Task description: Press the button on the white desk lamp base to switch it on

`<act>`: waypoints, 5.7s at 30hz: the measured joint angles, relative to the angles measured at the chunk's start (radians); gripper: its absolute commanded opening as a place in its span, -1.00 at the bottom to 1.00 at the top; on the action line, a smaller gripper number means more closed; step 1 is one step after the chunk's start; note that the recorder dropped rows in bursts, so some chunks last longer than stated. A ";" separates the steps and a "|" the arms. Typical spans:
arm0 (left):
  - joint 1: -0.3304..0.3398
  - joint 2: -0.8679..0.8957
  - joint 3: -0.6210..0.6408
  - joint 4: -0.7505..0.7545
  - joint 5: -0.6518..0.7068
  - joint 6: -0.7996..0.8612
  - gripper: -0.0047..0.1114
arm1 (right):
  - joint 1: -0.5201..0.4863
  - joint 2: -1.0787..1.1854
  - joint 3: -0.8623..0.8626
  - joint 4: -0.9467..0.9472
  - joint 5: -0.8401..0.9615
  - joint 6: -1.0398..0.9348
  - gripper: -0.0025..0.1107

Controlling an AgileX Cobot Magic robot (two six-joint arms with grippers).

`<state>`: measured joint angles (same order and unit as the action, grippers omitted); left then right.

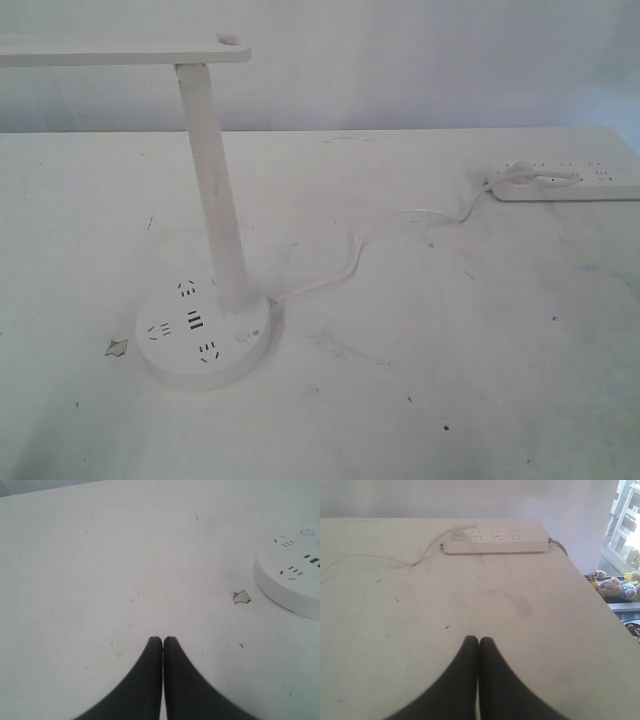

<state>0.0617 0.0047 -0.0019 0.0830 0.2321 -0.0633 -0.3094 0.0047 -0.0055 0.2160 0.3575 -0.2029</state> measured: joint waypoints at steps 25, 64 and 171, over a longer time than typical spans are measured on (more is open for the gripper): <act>0.000 0.000 0.000 0.000 0.000 0.000 -0.92 | 0.000 0.000 0.000 0.054 -0.364 0.509 -0.96; 0.000 0.000 0.000 0.000 0.000 0.000 -0.92 | 0.000 0.151 -0.181 -0.702 -1.535 1.141 -0.96; 0.000 0.000 0.000 0.000 0.000 0.000 -0.92 | 1.027 1.937 -0.863 -0.266 -0.748 0.552 -0.96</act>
<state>0.0617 0.0047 -0.0019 0.0830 0.2321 -0.0633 0.7177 1.9420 -0.8683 -0.0503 -0.3904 0.3490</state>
